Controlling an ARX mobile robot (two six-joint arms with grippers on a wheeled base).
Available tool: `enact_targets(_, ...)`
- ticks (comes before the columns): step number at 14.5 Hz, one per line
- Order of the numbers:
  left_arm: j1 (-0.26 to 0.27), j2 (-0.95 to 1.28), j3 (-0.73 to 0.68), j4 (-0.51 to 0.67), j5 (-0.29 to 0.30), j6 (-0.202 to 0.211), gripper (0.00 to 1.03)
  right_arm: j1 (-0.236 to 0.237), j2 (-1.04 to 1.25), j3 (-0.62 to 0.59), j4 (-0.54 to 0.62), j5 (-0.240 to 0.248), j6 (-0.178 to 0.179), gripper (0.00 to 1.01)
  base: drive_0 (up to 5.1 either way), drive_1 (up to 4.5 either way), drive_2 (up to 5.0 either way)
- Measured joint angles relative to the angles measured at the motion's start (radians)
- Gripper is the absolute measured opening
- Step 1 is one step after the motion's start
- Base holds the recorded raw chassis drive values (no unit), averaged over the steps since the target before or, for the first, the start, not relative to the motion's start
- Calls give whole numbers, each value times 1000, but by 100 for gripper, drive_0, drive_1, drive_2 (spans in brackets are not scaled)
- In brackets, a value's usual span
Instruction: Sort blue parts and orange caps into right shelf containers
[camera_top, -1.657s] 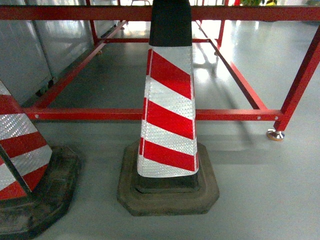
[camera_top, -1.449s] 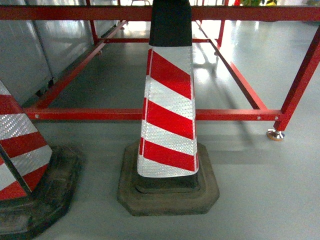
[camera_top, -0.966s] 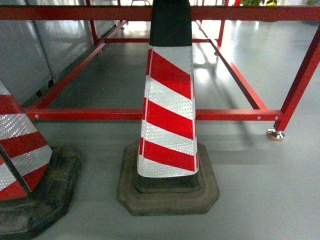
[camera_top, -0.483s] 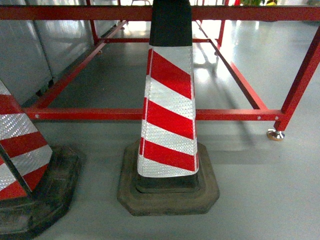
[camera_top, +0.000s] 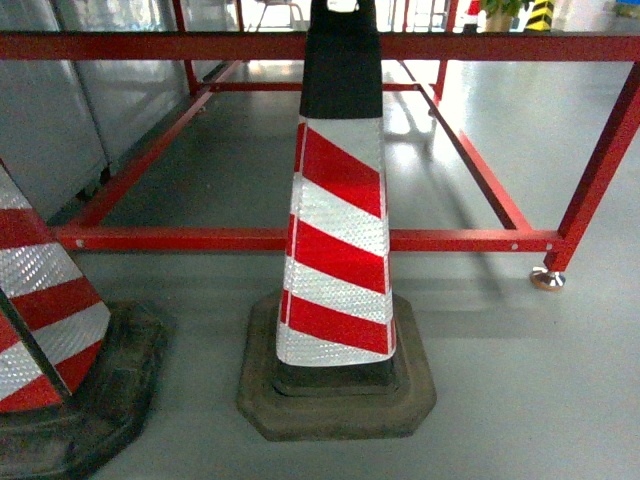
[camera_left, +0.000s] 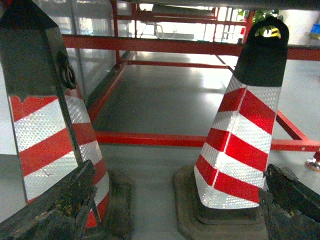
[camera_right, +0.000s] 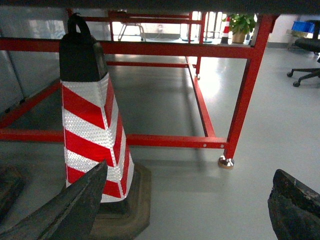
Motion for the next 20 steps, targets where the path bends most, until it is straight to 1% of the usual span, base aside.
enact_targets(7,0,0,0,3,0,8,98,0,0,0,-1,0,8,98,0,0,0)
enact_targets(20,0,0,0,2,0,10,98,0,0,0,1,0,8,98,0,0,0)
